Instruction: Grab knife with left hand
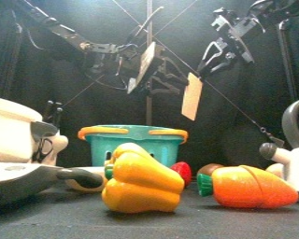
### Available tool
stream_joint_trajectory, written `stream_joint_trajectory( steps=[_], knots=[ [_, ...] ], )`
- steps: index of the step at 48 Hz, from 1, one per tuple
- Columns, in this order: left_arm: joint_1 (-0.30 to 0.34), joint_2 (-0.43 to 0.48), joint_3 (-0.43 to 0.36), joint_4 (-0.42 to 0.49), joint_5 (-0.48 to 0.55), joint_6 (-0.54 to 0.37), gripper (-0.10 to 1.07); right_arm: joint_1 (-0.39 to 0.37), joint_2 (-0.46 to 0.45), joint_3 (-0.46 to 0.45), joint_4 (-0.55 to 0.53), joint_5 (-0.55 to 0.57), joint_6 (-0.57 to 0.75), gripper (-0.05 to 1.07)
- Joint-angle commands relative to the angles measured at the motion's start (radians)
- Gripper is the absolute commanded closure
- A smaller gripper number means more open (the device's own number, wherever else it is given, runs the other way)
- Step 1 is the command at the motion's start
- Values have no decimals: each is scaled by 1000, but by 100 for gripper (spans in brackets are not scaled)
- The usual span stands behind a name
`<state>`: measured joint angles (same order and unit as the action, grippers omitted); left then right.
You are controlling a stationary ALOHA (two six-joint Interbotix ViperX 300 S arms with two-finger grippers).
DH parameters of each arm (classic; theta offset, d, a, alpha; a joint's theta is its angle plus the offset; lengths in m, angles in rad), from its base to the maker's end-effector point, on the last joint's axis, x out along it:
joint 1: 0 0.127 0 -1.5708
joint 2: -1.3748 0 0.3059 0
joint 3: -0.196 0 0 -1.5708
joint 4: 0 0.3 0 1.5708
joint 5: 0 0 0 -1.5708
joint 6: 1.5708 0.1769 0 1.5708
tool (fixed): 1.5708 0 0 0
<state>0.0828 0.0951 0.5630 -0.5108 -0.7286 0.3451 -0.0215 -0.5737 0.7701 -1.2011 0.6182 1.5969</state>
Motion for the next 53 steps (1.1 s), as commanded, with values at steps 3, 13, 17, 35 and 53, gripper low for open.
stream_joint_trajectory(
  steps=[3,13,17,35,53],
  knots=[
    [-8,-66,40,-3,-21,-41,15,-8,-44,15,-74,-48,-3,49],
    [-6,-112,135,176,-103,-436,15,-8,-95,46,-311,-239,-2,49],
    [5,-107,175,382,-195,-693,15,-6,-110,31,-426,-308,6,49],
    [167,81,184,727,-660,-1190,15,61,-107,-63,-537,-382,5,49],
    [164,98,104,795,-673,-1282,15,75,-91,-98,-572,-383,5,49]
  ],
)
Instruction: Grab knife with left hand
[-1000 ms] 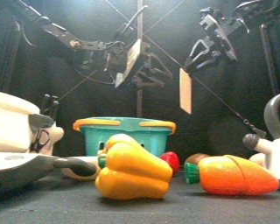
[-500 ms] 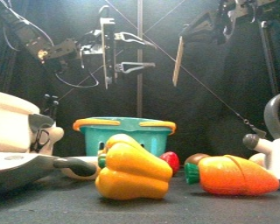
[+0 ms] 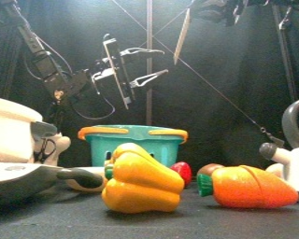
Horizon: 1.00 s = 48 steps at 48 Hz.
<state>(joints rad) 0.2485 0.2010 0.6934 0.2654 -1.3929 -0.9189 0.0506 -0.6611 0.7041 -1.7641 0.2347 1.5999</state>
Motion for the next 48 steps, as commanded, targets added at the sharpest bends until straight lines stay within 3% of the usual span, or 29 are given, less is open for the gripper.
stream_joint_trajectory(
  steps=[1,16,24,37,48],
  knots=[
    [-2,-6,-26,25,-9,-31,15,3,-2,-34,-12,2,2,49],
    [-2,5,-64,31,-9,-114,15,26,41,-69,-55,2,2,49],
    [9,14,-66,29,-11,-206,18,26,44,-66,-54,2,3,49],
    [11,14,-61,46,-32,-221,53,25,41,-44,-37,2,3,49],
    [11,14,-58,46,-32,-219,56,17,26,3,8,2,3,46]
  ],
)
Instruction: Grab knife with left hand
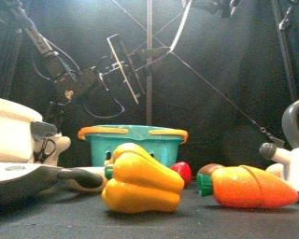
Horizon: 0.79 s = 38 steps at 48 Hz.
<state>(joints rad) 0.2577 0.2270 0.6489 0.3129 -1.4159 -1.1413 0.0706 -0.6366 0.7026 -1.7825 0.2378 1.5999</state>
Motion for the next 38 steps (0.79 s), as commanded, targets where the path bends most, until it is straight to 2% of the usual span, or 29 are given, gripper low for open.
stream_joint_trajectory(
  steps=[1,5,8,15,24,33,38],
  knots=[
    [3,-12,-12,-2,-9,3,56,-5,0,8,43,-3,3,44],
    [3,-12,-12,-2,-9,3,57,-11,-3,17,91,-8,2,35],
    [5,-12,-12,-2,-11,3,57,-14,-3,18,123,-20,-5,23],
    [5,-14,-12,0,-9,3,57,-17,3,20,143,-23,-5,6],
    [11,-23,6,17,-9,18,57,-29,-28,28,167,-23,3,6],
    [25,-40,35,20,-2,67,57,-37,-54,61,336,-20,-6,6],
    [29,-52,38,49,14,138,57,-52,-63,75,454,-15,-8,6]
  ],
)
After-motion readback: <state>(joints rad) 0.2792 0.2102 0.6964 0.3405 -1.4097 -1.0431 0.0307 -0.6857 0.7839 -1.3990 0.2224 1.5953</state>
